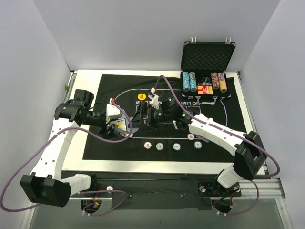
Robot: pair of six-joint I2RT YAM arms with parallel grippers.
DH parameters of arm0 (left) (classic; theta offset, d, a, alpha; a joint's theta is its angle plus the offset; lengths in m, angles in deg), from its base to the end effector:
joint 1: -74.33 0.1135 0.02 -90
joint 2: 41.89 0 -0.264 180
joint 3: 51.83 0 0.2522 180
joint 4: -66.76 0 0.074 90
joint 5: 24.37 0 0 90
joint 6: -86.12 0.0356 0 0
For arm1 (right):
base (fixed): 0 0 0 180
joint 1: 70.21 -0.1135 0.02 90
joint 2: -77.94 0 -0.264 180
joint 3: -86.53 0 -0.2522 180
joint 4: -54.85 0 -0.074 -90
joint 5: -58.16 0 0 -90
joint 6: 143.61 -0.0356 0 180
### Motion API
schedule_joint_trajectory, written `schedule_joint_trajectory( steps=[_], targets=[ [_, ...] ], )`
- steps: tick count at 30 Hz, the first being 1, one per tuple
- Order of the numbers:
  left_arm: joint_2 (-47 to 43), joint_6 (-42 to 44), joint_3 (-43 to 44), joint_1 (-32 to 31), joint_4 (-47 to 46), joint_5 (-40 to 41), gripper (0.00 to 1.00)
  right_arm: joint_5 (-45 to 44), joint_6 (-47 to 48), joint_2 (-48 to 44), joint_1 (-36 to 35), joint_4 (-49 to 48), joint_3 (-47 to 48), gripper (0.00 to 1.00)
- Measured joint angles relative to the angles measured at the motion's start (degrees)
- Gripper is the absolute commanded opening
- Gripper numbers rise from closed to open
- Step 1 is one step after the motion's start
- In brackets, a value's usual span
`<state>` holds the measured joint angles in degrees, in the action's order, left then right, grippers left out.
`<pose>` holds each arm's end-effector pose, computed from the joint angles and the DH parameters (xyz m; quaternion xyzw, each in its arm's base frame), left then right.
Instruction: Distribute texas hold em gaming equipment
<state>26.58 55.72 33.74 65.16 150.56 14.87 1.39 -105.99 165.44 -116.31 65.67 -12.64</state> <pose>0.1954 -0.0595 0.3446 0.5712 0.6814 -0.3021 0.3439 0.2342 0.2715 0.3168 -0.1265 0.7808 0.5798 0.1953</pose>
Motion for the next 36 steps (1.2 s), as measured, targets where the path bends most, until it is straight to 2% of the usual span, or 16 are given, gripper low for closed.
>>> schedule_joint_trajectory(
  steps=[15, 30, 36],
  targets=[
    [-0.42, -0.28, 0.0, 0.0, -0.09, 0.37, 0.12, 0.17, -3.65, 0.46, 1.92, -5.07, -1.55, 0.63],
    [-0.42, -1.86, 0.0, 0.0, -0.31, 0.35, 0.12, 1.25, -6.12, -3.3, 4.98, -8.48, -6.16, 0.37],
    [-0.42, -2.01, 0.0, 0.0, -0.59, 0.31, 0.12, 1.36, -6.93, -5.44, 6.75, -9.42, -7.76, 0.18]
  ],
)
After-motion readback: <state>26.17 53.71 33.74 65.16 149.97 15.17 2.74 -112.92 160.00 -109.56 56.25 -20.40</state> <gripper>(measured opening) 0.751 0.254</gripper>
